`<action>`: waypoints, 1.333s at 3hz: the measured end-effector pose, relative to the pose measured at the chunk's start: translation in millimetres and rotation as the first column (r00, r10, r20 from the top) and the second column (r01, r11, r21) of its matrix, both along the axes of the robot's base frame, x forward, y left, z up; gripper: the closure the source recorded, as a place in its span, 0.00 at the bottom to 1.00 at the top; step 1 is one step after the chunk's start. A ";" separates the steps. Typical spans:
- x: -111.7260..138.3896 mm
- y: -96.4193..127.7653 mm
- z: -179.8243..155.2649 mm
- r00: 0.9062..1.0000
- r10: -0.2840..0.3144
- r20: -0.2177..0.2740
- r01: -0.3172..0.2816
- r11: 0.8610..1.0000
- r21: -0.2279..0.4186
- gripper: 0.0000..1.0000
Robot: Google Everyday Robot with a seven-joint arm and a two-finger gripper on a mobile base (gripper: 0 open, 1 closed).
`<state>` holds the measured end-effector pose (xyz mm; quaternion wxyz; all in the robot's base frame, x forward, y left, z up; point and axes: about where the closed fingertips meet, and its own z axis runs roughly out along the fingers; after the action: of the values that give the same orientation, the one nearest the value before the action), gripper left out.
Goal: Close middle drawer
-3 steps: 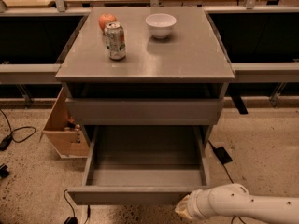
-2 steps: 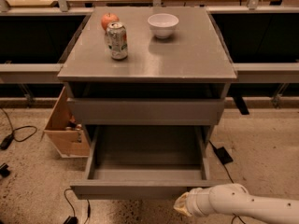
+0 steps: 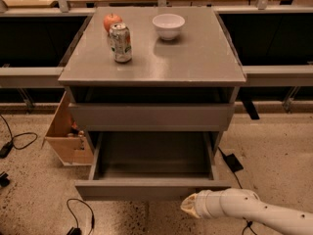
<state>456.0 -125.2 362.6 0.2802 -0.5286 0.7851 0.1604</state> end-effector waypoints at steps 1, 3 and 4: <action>32.8 -3.1 4.2 0.998 0.020 0.057 -0.021 1.000 0.010 1.00; 71.6 -8.8 11.7 0.993 0.051 0.105 -0.051 0.999 0.000 1.00; 77.1 -9.9 13.2 0.992 0.057 0.114 -0.057 0.998 -0.003 1.00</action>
Offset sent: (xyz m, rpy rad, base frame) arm 0.1550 -0.0230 0.0306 -0.0046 -0.2197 0.1048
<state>533.1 -135.1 375.8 0.3199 -0.5590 0.7524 0.1382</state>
